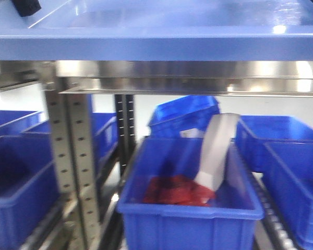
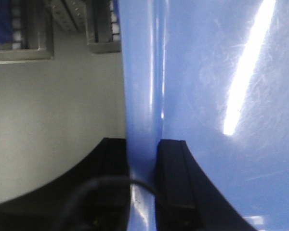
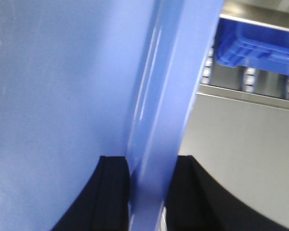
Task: Grab blue tray and place on right shelf
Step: 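Carry the tray with both grippers as the base drives to the shelf, then hold the tray above the metal shelf edge with both grippers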
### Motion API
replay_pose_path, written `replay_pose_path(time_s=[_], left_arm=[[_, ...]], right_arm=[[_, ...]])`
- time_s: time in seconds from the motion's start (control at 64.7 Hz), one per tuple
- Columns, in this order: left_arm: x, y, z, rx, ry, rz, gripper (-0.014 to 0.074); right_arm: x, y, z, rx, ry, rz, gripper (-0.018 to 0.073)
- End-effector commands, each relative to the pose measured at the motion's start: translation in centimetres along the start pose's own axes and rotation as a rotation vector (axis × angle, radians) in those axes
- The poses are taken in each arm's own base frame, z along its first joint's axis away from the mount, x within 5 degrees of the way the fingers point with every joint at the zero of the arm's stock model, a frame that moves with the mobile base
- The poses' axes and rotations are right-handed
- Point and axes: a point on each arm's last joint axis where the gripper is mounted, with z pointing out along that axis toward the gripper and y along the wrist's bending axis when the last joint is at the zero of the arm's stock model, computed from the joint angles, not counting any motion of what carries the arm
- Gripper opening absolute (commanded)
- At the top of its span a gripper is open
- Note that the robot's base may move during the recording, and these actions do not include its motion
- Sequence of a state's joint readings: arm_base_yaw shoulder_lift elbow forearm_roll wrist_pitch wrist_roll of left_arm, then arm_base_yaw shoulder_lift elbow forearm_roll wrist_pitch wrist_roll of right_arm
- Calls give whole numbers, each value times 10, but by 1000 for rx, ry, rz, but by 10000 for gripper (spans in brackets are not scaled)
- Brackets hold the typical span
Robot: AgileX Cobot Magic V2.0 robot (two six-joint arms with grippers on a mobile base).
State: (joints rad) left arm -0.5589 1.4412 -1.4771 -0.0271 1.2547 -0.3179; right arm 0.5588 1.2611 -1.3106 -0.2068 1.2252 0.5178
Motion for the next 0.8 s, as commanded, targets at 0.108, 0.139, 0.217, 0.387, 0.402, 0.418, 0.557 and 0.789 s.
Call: replay_pose_path(time_s=[0.108,0.139,0.217,0.387,0.402,0.418,0.557,0.789], left_arm=[[8,-4,-20,27,21,19,-48],[8,-4,-20,27,21,19,-48],[8,-4,-20,27,21,19,-48],[8,-4,-20,27,21,19,-48],[8,-4,-20,27,21,19,-48],[8,-4,-20,27,21,19,-48],[8,-4,-20,27,21,19,-48],[8,-4,-20,27,21,19,-48]], right_arm=[[-8,-1,-17,-41,-118,-24,56],[-8,-1,-17,-41,-118,-24,56],[-8,-1,-17,-41,-118,-24,56],[-8,-1,-17,-41,-118,-24,56],[-8,-1,-17,-41,-118,-24,56],[-8,-1,-17,-41,-118,-24,56],[-8,-1,-17,-41,-118,-24,56],[-8,-1,-17,-41,-118,-24,56]])
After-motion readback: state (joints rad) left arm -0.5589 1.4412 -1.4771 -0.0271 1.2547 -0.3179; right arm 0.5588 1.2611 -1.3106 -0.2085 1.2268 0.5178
